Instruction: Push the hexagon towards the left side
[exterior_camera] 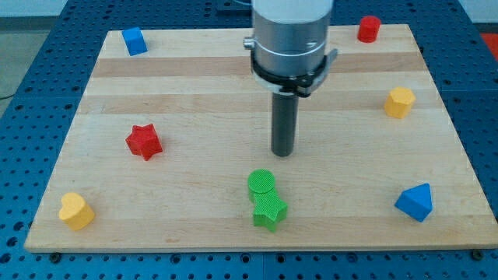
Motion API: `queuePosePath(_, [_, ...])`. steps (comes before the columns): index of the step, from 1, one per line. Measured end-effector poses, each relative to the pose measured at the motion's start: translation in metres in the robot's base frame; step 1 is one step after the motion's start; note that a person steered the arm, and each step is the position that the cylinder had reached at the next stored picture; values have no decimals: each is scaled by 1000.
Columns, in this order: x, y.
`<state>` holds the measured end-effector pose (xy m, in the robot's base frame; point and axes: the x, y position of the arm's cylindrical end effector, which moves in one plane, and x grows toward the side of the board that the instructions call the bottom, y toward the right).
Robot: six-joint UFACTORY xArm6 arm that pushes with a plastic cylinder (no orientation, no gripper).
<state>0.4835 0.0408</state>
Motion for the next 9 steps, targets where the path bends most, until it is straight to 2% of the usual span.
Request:
queuePosePath(1, [0,27])
queuePosePath(3, [-1,144])
queuePosePath(4, [-28,193])
queuePosePath(6, [-79,202])
queuePosePath(8, [-131,173])
queuePosePath(9, [-124,156])
